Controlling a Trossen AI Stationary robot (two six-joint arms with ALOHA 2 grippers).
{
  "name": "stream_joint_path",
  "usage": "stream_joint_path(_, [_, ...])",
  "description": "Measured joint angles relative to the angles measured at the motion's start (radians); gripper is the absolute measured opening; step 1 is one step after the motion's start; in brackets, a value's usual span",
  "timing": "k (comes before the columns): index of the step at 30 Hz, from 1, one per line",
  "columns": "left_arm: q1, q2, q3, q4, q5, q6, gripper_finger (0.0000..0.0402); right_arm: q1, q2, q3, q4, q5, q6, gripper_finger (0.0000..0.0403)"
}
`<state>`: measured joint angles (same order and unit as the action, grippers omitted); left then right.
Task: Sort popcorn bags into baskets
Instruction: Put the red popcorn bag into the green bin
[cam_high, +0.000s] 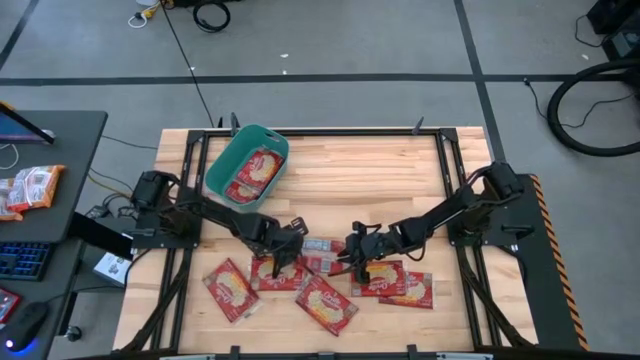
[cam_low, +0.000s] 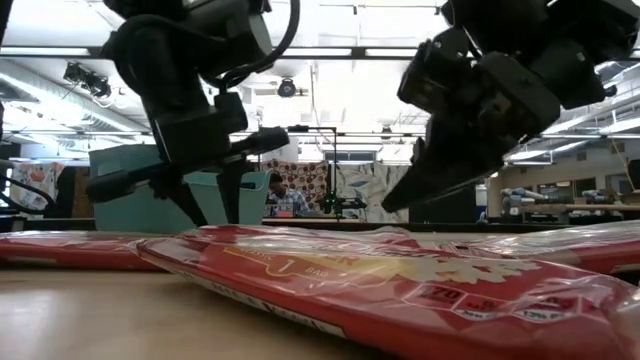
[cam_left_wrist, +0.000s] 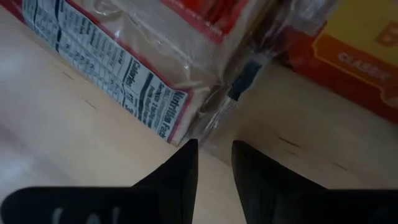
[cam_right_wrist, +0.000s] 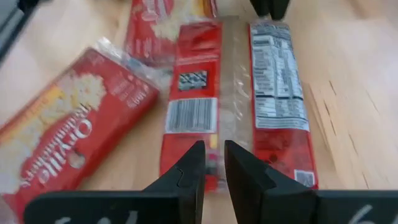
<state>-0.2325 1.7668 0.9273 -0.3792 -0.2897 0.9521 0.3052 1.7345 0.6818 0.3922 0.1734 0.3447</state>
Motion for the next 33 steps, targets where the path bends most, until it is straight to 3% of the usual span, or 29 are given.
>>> stream_joint_path(15, [-0.021,-0.002,-0.004,0.091,-0.025,-0.073,0.0098,-0.016,0.128,0.003,0.125,-0.038,0.012,0.0066])
stream_joint_path(25, [-0.022,-0.002,-0.004,0.127,-0.021,-0.083,0.0081,-0.026,0.130,0.002,0.137,-0.051,-0.003,0.0066])
stream_joint_path(30, [-0.020,-0.011,-0.004,0.121,-0.075,-0.056,0.0080,-0.026,0.130,0.002,0.135,-0.044,-0.004,0.0066])
stream_joint_path(33, [-0.004,-0.028,-0.001,0.108,-0.038,-0.072,0.0079,-0.027,0.130,0.002,0.137,-0.038,-0.012,0.0066])
